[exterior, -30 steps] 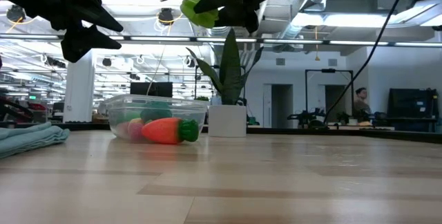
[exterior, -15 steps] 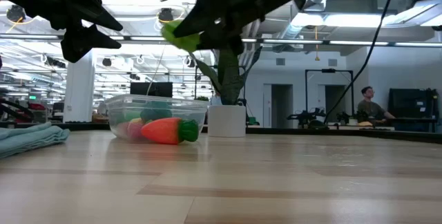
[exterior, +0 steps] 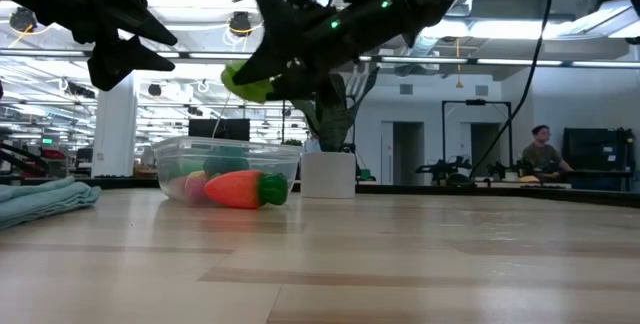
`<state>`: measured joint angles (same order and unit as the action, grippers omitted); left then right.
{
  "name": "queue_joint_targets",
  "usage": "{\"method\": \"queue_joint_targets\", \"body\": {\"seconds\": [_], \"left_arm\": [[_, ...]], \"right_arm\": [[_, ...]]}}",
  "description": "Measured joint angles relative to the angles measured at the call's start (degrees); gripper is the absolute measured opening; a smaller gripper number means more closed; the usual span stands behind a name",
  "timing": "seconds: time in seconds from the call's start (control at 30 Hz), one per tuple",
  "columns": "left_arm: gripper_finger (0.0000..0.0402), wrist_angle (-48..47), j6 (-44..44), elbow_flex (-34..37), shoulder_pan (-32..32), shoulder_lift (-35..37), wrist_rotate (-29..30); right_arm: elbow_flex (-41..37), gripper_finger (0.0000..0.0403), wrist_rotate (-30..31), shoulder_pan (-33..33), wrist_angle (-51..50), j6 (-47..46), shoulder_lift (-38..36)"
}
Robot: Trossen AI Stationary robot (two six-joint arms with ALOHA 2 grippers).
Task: Pick and placing Produce into tupperware
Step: Put the green star fruit into the transparent container
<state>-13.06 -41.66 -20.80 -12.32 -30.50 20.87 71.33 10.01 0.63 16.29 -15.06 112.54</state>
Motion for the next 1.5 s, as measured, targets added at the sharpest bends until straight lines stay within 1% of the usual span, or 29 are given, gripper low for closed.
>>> {"method": "queue_joint_targets", "body": {"seconds": [0.07, 0.17, 0.3, 0.37, 0.5, 0.57, 0.77, 1.17, 1.5], "left_arm": [[0.0178, 0.0, 0.1, 0.0, 0.0, 0.0, 0.4], [0.0178, -0.2, 0.1, 0.0, 0.0, 0.0, 0.8], [0.0178, -0.2, 0.4, 0.0, 0.0, 0.0, 0.9], [0.0178, -0.4, 0.4, 0.0, 0.0, 0.0, 1.0], [0.0178, -0.5, 0.4, 0.0, 0.0, 0.0, 1.0], [0.0178, -0.4, 0.4, 0.0, 0.0, 0.0, 1.2], [0.0178, -0.4, 0.3, 0.0, 0.0, 0.0, 1.5], [0.0178, -0.4, -0.1, 0.0, 0.0, 0.0, 1.5], [0.0178, -0.4, -0.1, 0.0, 0.0, 0.0, 1.5]], "right_arm": [[0.0, 0.0218, 0.4, -0.5, -1.5, 0.0, 0.3], [1.6, 0.0217, 0.5, -1.1, 0.0, -0.1, 1.5], [1.9, 0.0214, 0.6, -1.8, -1.7, -0.1, 2.5], [2.9, 0.0214, 0.6, -1.9, -0.1, -0.1, 3.2], [2.9, 0.0218, 0.5, -2.6, -1.6, -0.1, 3.7], [3.5, 0.0218, 0.5, -2.9, -0.2, -0.1, 4.5], [3.5, 0.0215, 0.4, -3.4, -0.7, -1.7, 5.6], [3.4, 0.0218, 0.3, -3.4, -1.2, -2.5, 5.7], [3.4, 0.0242, -2.5, -3.3, -0.5, -2.6, 5.7]]}}
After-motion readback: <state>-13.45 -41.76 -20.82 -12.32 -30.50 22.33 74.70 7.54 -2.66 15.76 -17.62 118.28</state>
